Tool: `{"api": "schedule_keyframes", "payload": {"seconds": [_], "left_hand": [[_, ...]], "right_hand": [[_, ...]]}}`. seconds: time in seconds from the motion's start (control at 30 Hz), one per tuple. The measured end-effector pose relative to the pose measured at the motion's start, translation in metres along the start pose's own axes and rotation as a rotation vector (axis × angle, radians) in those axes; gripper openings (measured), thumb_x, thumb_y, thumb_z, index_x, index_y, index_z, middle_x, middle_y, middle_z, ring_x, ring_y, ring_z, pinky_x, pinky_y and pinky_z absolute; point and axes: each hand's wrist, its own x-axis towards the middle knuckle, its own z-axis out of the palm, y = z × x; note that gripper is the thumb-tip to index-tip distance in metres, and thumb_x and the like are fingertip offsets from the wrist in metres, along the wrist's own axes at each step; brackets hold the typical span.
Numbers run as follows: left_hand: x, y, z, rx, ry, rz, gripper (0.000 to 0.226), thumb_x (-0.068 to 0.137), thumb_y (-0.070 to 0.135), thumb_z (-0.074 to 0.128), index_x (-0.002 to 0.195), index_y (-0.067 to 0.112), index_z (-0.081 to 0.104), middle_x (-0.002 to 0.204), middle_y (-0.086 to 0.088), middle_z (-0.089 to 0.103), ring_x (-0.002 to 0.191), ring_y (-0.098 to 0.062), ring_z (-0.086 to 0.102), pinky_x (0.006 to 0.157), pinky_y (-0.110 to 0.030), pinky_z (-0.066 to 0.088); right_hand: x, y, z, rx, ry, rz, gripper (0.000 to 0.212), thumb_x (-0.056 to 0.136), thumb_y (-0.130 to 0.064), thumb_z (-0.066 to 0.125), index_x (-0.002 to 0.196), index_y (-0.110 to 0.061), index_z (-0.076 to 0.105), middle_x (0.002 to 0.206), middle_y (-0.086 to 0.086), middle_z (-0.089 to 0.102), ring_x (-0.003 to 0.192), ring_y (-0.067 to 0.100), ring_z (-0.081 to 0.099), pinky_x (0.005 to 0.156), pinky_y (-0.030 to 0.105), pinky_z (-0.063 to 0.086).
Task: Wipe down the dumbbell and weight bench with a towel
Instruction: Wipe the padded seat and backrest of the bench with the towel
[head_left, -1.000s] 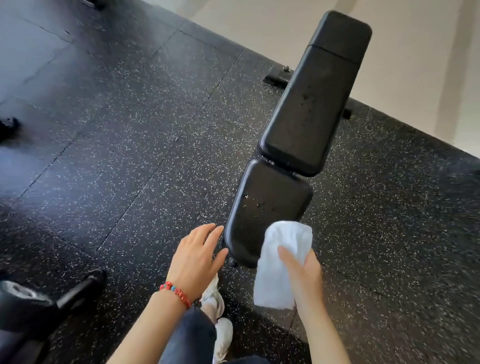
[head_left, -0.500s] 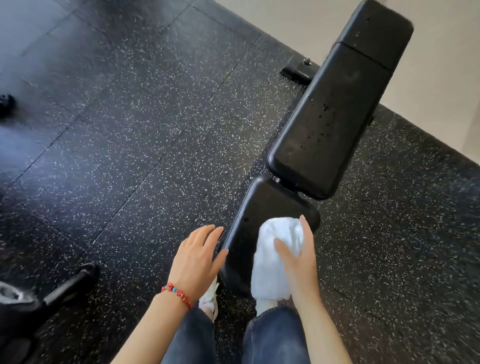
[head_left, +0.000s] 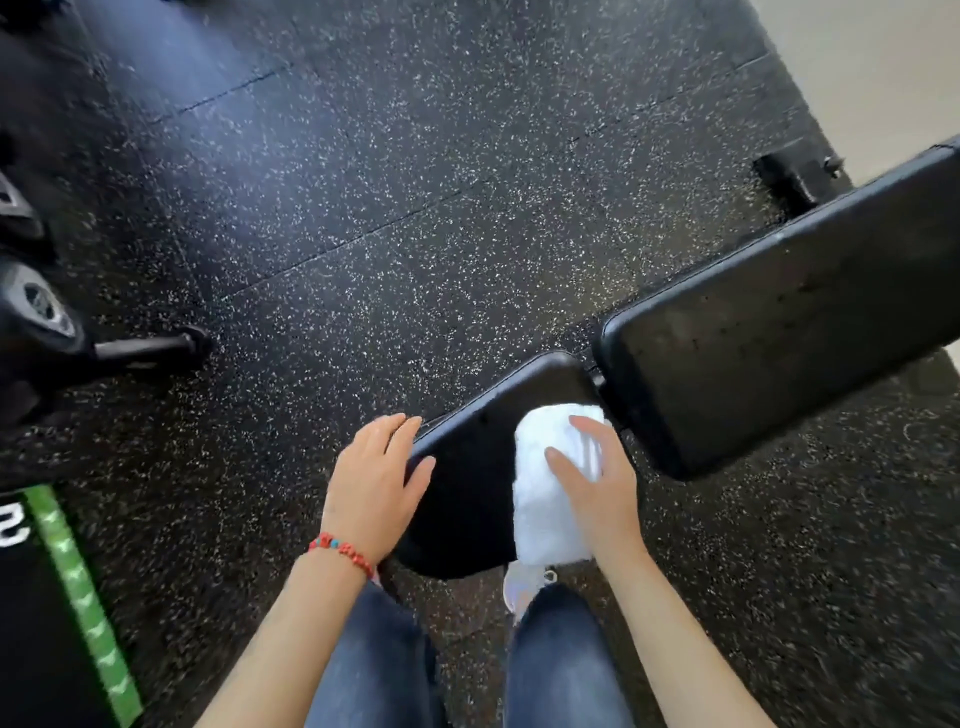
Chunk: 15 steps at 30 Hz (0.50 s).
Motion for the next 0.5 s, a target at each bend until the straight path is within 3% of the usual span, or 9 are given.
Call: {"api": "schedule_keyframes", "payload": {"seconds": [0.2,0.33,0.4,0.5], "left_hand": [[-0.041,-0.002,0.048,0.009,0.011,-0.138,0.043,0.082,0.026,0.053,0.109,-0.007,0.064,0.110,-0.024,0.063,0.102,-0.040,0.061,0.081,-0.050,0.051],[-0.060,-0.014,0.081,0.037,-0.002,-0.215,0.046,0.074,0.010,0.077,0.113,-0.008,0.061,0.118,-0.027,0.060,0.107,-0.043,0.058,0.083,-0.054,0.050],[-0.065,-0.021,0.095,0.042,0.004,-0.229,0.051,0.071,0.008,0.078,0.116,-0.007,0.060,0.121,-0.027,0.058,0.109,-0.044,0.057,0.085,-0.055,0.049],[-0.071,-0.032,0.119,0.056,0.032,-0.217,0.051,0.076,0.010,0.074,0.121,-0.007,0.056,0.127,-0.028,0.053,0.114,-0.044,0.053,0.089,-0.056,0.047]], "right_hand": [[0.021,0.030,-0.007,-0.072,-0.119,-0.078,0.039,0.080,-0.011,0.071,0.112,-0.026,0.055,0.114,-0.015,0.055,0.112,0.000,0.045,0.093,0.004,0.029],[0.031,0.058,0.016,-0.072,-0.161,-0.088,0.044,0.079,-0.012,0.072,0.116,-0.027,0.054,0.115,-0.021,0.053,0.112,-0.004,0.044,0.090,-0.003,0.028],[0.037,0.077,0.025,-0.174,-0.183,-0.091,0.045,0.081,-0.016,0.070,0.122,-0.027,0.052,0.116,-0.017,0.054,0.112,0.002,0.046,0.084,-0.003,0.029],[0.038,0.109,0.028,-0.555,-0.130,-0.160,0.047,0.087,-0.033,0.061,0.131,-0.035,0.044,0.121,-0.002,0.051,0.101,0.017,0.053,0.076,0.022,0.039]]}}
